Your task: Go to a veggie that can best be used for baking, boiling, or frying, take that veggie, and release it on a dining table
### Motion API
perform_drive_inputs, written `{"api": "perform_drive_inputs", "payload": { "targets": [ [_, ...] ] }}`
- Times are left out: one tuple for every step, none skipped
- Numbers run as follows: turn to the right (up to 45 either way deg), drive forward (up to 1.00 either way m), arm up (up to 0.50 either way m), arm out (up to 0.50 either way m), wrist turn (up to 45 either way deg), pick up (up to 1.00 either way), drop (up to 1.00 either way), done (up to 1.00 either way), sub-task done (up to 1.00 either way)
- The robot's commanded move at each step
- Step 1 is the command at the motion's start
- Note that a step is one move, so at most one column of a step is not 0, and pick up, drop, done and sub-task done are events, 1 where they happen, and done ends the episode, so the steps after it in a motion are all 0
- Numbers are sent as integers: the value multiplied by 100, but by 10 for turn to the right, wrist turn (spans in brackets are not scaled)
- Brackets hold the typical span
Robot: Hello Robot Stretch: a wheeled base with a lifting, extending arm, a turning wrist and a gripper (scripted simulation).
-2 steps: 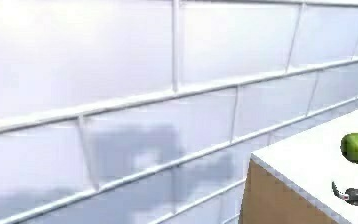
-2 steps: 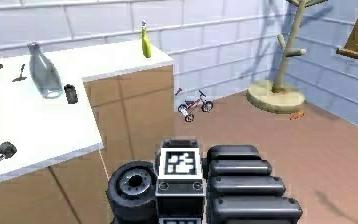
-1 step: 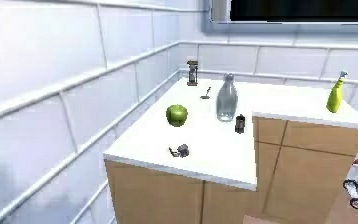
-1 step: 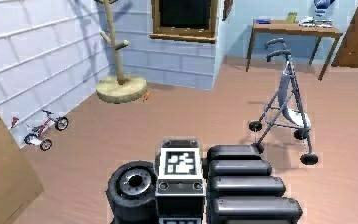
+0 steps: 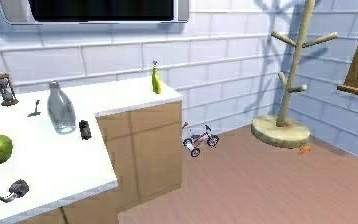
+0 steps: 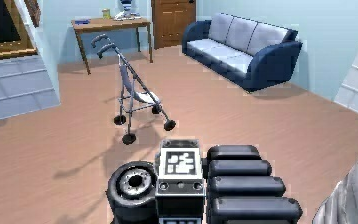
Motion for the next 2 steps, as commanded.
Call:
{"api": "perform_drive_inputs", "payload": {
  "targets": [
    [240,0,0,0,0,0,0,0,0],
    [0,10,0,0,0,0,0,0,0]
  ]
}}
